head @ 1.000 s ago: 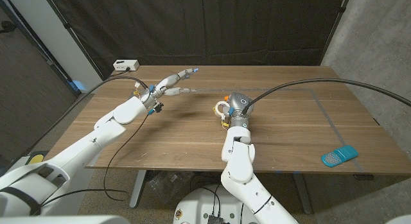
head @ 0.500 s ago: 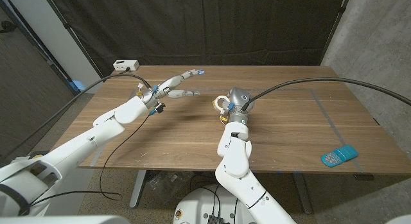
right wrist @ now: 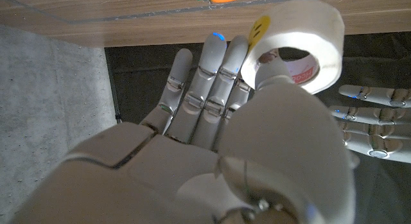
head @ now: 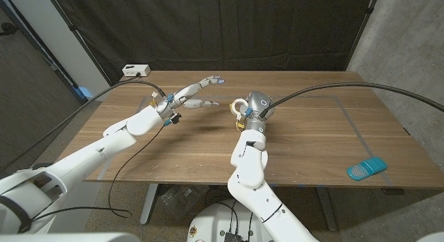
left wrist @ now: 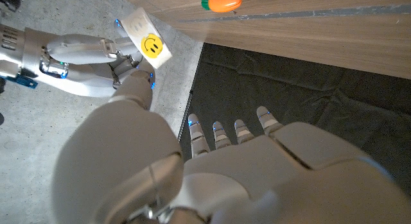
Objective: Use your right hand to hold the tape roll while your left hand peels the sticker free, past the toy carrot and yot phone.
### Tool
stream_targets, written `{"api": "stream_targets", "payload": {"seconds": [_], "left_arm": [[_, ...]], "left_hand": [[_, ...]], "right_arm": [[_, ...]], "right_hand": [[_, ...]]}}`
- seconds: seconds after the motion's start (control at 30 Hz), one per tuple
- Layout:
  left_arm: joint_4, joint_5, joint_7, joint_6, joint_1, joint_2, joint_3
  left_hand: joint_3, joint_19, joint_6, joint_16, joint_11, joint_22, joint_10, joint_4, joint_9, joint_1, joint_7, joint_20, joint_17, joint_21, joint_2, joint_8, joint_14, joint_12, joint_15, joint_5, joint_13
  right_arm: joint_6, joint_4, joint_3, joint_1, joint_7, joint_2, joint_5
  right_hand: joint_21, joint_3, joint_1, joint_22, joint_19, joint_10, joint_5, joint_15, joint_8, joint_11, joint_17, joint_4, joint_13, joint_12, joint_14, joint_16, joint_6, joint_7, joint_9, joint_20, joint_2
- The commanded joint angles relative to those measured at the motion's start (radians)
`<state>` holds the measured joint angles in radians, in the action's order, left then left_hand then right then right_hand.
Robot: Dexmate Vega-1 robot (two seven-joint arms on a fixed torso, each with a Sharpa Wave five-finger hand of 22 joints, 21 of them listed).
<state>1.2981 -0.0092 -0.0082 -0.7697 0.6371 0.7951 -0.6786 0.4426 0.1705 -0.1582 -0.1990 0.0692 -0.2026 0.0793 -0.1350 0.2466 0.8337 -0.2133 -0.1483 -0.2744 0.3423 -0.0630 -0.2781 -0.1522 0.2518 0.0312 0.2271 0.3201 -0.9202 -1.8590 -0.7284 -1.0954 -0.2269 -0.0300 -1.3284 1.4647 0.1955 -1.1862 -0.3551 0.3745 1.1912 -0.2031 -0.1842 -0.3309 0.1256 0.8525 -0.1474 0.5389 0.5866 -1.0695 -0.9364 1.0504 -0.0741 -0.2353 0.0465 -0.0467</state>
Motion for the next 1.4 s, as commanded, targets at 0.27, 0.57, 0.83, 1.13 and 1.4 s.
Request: {"api": "stream_targets", "payload": {"seconds": [0.27, 0.57, 0.83, 1.13, 1.4], "left_arm": [[-0.046, 0.006, 0.015, -0.050, -0.032, -0.017, -0.054], [-0.055, 0.007, 0.049, -0.058, -0.030, -0.031, -0.059], [-0.064, 0.011, 0.110, -0.068, -0.010, -0.054, -0.051], [-0.076, 0.032, 0.207, -0.096, 0.016, -0.087, -0.039], [-0.086, 0.021, 0.250, -0.106, 0.024, -0.099, -0.034]], "left_hand": [[-0.019, -0.004, -0.098, -0.048, 0.044, -0.019, -0.027, -0.010, 0.093, 0.076, -0.001, 0.045, -0.065, 0.024, 0.034, -0.123, 0.045, 0.111, -0.054, -0.040, 0.120], [-0.030, -0.025, -0.307, -0.064, 0.057, -0.025, -0.057, -0.015, 0.183, 0.161, 0.002, 0.044, -0.117, 0.042, 0.059, -0.292, 0.077, 0.199, -0.070, -0.051, 0.207], [-0.044, -0.027, -0.307, -0.066, 0.052, -0.025, -0.056, -0.009, 0.193, 0.157, 0.000, 0.042, -0.127, 0.045, 0.047, -0.304, 0.084, 0.211, -0.069, -0.054, 0.219], [-0.062, -0.046, -0.360, -0.079, 0.053, -0.028, -0.090, 0.001, 0.216, 0.155, 0.006, 0.030, -0.150, 0.058, 0.049, -0.354, 0.119, 0.249, -0.065, -0.049, 0.242], [-0.081, -0.082, -0.500, -0.095, 0.087, -0.030, -0.162, 0.001, 0.213, 0.170, 0.014, 0.041, -0.174, 0.082, 0.045, -0.430, 0.180, 0.305, -0.097, -0.046, 0.265]], "right_arm": [[-0.026, 0.023, -0.030, 0.024, -0.065, -0.016, -0.017], [-0.036, 0.034, -0.055, 0.036, -0.073, -0.016, -0.052], [-0.055, 0.069, -0.083, 0.054, -0.075, -0.023, -0.108], [-0.071, 0.119, -0.103, 0.076, -0.082, -0.044, -0.147], [-0.078, 0.146, -0.108, 0.093, -0.069, -0.052, -0.161]], "right_hand": [[0.018, -0.004, -0.059, 0.009, 0.003, 0.009, 0.004, -0.045, -0.004, 0.003, 0.013, -0.002, 0.007, -0.007, -0.007, -0.011, 0.018, 0.007, -0.009, 0.064, -0.041], [0.031, -0.004, -0.059, 0.025, 0.001, 0.014, 0.005, -0.044, -0.001, 0.001, 0.022, -0.001, 0.006, -0.015, -0.007, -0.015, 0.019, 0.009, -0.010, 0.066, -0.040], [0.039, -0.003, -0.059, 0.036, -0.002, 0.016, 0.006, -0.044, 0.001, 0.000, 0.027, 0.000, 0.010, -0.019, -0.007, -0.016, 0.020, 0.009, -0.011, 0.066, -0.040], [0.049, -0.003, -0.059, 0.052, -0.005, 0.020, 0.006, -0.044, 0.004, 0.001, 0.034, 0.000, 0.015, -0.024, -0.005, -0.018, 0.022, 0.009, -0.012, 0.067, -0.038], [0.058, -0.002, -0.059, 0.068, -0.008, 0.019, 0.006, -0.044, 0.008, 0.002, 0.036, 0.000, 0.021, -0.030, -0.002, -0.016, 0.023, 0.010, -0.013, 0.067, -0.038]]}}
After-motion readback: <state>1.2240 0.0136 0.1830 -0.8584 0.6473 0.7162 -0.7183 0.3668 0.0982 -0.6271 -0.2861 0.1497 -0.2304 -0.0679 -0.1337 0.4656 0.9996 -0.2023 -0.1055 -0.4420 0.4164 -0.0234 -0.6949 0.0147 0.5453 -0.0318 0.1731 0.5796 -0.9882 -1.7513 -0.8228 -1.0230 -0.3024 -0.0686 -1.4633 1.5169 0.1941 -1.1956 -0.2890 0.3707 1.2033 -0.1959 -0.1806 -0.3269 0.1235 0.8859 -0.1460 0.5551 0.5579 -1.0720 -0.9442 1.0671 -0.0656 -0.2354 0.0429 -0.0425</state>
